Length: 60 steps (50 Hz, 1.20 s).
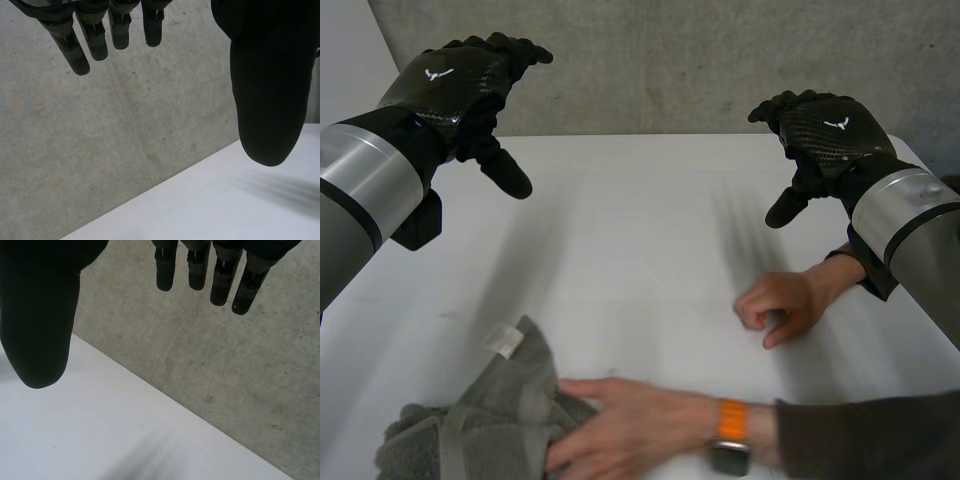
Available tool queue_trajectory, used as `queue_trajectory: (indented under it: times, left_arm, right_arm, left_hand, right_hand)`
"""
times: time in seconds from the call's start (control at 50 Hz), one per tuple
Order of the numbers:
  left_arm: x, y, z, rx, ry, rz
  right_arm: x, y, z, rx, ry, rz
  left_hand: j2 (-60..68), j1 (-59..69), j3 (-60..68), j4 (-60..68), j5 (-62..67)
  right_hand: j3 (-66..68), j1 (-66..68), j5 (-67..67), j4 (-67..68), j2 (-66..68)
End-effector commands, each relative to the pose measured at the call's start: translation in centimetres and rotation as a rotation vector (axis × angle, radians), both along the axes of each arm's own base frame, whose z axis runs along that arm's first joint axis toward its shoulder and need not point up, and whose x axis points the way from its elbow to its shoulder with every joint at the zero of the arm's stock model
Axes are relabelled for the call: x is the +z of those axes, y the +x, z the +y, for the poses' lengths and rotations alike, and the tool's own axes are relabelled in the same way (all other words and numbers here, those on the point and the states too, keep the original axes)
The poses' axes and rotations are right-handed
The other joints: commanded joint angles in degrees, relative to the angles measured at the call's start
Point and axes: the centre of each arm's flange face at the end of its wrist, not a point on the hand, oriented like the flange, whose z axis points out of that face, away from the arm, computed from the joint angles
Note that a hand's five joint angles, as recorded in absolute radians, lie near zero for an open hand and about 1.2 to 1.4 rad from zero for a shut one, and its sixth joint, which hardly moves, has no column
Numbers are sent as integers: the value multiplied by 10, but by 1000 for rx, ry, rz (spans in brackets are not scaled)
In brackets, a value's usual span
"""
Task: Fold the towel.
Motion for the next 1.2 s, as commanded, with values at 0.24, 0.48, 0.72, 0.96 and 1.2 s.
queue_trajectory:
  times: [0.24, 0.48, 0.72, 0.96, 1.2]
  left_arm:
    - [-2, 0, 0, 0, 12, -12]
    - [5, 3, -4, 14, -9, -3]
    - [6, 7, -7, 28, -15, 0]
    - [4, 7, -7, 28, -9, -3]
    - [0, 6, -8, 28, 2, -8]
  right_arm:
    - [-11, 9, 5, 34, 19, 42]
    - [-54, 54, 59, 366, 203, 180]
    - [-112, 101, 128, 719, 427, 180]
    - [-146, 118, 163, 829, 579, 162]
    - [-130, 127, 128, 661, 481, -14]
  left_hand:
    - [10, 1, 8, 9, -14]
    - [9, -1, 7, 7, -16]
    - [6, -3, 5, 5, -18]
    - [6, -3, 5, 5, -18]
    - [9, -1, 7, 7, -16]
  right_hand:
    - [-23, -21, -27, -35, -29]
    - [-23, -21, -27, -35, -29]
    - [-23, -21, -27, -35, -29]
    - [-23, -21, -27, -35, -29]
    - [677, 679, 673, 665, 671]
